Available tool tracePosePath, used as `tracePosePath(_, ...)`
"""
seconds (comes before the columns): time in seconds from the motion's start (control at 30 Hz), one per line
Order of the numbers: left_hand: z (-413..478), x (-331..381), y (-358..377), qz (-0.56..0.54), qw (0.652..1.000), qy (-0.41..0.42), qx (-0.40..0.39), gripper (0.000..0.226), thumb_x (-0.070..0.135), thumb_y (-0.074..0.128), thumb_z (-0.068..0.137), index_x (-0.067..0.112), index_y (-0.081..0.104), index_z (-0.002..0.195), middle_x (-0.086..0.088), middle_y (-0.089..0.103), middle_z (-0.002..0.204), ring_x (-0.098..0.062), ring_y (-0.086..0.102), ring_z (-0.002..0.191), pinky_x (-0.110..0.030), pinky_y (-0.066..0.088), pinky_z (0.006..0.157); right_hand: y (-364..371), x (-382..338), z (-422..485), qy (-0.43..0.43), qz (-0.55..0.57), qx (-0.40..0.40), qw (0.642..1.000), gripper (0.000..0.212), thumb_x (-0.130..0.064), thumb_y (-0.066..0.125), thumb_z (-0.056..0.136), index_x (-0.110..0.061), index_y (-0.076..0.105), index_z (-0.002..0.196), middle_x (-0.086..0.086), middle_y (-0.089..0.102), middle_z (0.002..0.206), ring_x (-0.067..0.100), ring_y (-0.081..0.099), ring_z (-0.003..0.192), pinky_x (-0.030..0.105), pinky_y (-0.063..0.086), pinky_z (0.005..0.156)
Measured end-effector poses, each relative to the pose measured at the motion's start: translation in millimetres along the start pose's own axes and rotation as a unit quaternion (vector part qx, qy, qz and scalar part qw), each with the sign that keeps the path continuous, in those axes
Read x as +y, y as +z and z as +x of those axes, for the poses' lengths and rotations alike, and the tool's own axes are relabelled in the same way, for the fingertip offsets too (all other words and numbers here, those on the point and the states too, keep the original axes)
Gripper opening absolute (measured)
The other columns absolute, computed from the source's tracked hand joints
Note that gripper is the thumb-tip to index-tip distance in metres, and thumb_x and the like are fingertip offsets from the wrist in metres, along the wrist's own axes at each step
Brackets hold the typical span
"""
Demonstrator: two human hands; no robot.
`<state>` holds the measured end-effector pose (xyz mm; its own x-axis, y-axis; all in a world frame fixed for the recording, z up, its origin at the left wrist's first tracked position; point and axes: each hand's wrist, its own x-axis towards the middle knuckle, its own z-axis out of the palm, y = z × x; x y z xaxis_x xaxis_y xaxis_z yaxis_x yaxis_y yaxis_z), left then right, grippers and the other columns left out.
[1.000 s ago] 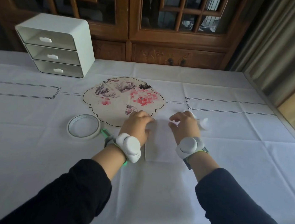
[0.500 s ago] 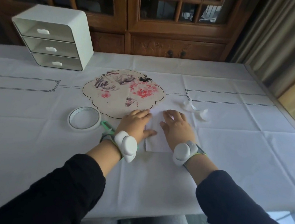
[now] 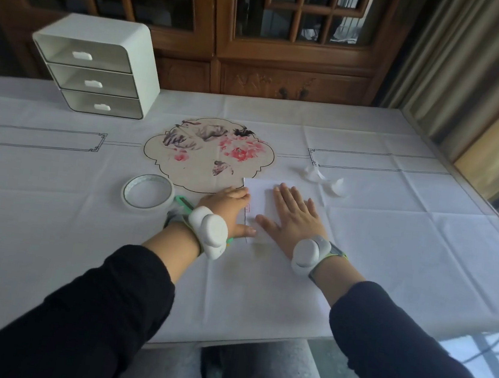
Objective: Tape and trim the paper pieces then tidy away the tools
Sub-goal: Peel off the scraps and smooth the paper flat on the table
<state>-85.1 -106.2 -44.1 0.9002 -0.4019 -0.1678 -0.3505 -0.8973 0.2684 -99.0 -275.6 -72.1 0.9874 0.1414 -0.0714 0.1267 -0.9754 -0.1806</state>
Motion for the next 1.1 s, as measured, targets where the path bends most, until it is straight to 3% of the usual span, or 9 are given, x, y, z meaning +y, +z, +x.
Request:
tracePosePath(0.23,-0.3,-3.7,-2.3,-0.037,0.999,0.005,-0.021,0.088,0.048,0.063,0.08,0.013,0.019,0.147,0.001,0.01,0.159,-0.016,0.007,0.146,-0.027,0.009,0.118,-2.1,5.6,-20.9,0.004,0.0,-0.021,1.0,0.08,-0.063,0.028,0.092,-0.022,-0.004,0.152,-0.007,-0.01,0.16,0.011,-0.011,0.147,0.037,-0.007,0.121)
tracePosePath(0.53,2.8,-8.2,-1.7,-0.028,0.999,0.005,-0.025,0.09,0.049,0.065,0.078,0.017,0.019,0.148,0.005,0.009,0.159,-0.014,0.008,0.146,-0.029,0.013,0.119,-3.8,11.0,-5.7,-0.008,-0.02,-0.013,1.0,0.061,-0.044,0.021,0.1,-0.02,0.0,0.152,-0.006,-0.005,0.16,0.014,-0.005,0.148,0.041,-0.001,0.121)
tracePosePath(0.77,1.7,-8.1,-0.6,-0.029,1.0,0.003,-0.001,0.088,0.051,0.067,0.075,0.022,0.024,0.146,0.01,0.013,0.158,-0.01,0.012,0.145,-0.026,0.016,0.116,-7.2,11.8,30.1,0.016,-0.009,-0.011,1.0,0.057,-0.04,0.018,0.101,-0.02,0.002,0.152,-0.006,-0.002,0.161,0.015,-0.003,0.148,0.043,0.0,0.121)
tracePosePath(0.93,4.7,-4.7,-2.2,-0.068,0.995,-0.047,0.054,0.079,0.045,0.071,0.072,0.023,0.037,0.14,0.006,0.028,0.152,-0.017,0.026,0.14,-0.031,0.027,0.112,-4.6,11.3,31.0,0.017,-0.007,0.006,1.0,0.057,-0.041,0.018,0.101,-0.02,0.004,0.152,-0.007,0.0,0.161,0.014,-0.002,0.148,0.042,0.0,0.121)
tracePosePath(1.1,26.0,-0.8,-1.0,-0.04,0.985,-0.13,0.103,0.061,0.037,0.058,0.085,0.012,0.036,0.136,-0.005,0.028,0.15,-0.028,0.024,0.137,-0.039,0.03,0.108,-7.0,12.8,30.6,0.013,-0.006,0.003,1.0,0.058,-0.042,0.016,0.101,-0.02,0.002,0.152,-0.007,-0.001,0.161,0.014,-0.004,0.148,0.042,-0.001,0.121)
